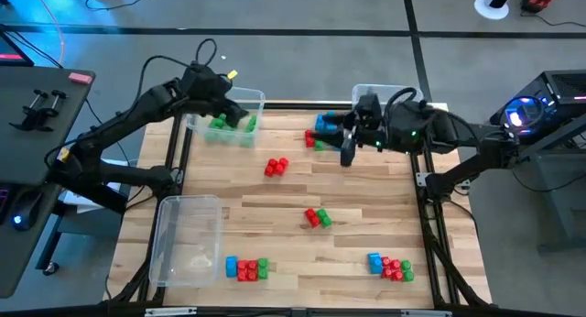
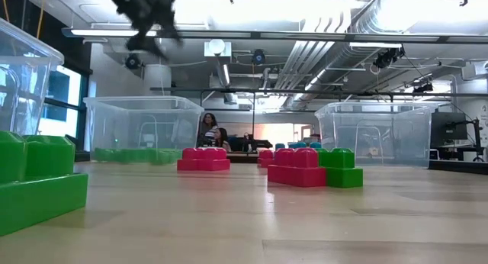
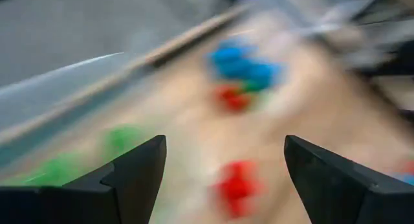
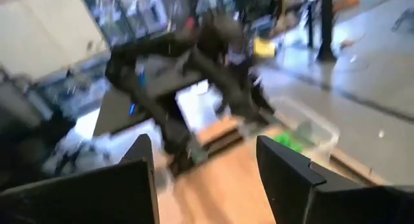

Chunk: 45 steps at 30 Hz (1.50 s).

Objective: Sort blocks
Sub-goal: Put the green game piece into the top left transparent bin

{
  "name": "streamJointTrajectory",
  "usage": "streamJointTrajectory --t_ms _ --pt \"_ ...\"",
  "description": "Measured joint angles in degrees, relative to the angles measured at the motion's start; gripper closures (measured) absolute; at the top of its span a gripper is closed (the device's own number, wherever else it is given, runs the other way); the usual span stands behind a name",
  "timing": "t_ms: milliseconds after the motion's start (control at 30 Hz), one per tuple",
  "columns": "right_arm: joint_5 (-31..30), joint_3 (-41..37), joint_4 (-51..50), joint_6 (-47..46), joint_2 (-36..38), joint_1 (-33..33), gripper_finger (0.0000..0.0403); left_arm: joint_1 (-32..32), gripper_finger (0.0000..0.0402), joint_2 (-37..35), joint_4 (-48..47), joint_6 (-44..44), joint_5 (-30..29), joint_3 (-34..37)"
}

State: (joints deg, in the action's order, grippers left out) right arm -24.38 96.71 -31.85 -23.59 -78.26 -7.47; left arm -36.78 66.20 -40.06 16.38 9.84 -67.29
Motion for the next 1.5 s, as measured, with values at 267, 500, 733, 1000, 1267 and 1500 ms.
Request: streamJointTrajectory --t_ms 267,500,733,1000,1267,1500 --pt "6.45 0.0 -29.56 -23.06 -3.38 -6.0 0.0253 17.87 0.0099 -2.49 19.1 3.99 6.96 6.8" --pt "10.58 -0.02 -47.53 -37.12 -17.02 -10.54 0.0253 26.13 0.0099 -0.75 33.23 7.74 3.52 14.34" --pt "20.51 -0.04 -44.23 -28.3 -32.82 -9.15 0.0253 26.67 0.0099 -0.79 35.41 9.05 3.61 15.09" --pt "21.36 -0.07 -42.38 -25.09 -37.73 -6.46 0.0253 26.26 0.0099 -1.84 36.56 9.51 5.17 15.06" --pt "23.39 -3.52 -40.82 -27.14 -37.64 -2.54 0.0253 26.31 0.0099 -1.86 36.52 9.57 5.19 15.06" --pt "28.95 -8.02 -33.68 -27.74 -37.61 -4.01 0.0253 26.35 0.0099 -1.88 36.53 9.62 5.21 15.06"
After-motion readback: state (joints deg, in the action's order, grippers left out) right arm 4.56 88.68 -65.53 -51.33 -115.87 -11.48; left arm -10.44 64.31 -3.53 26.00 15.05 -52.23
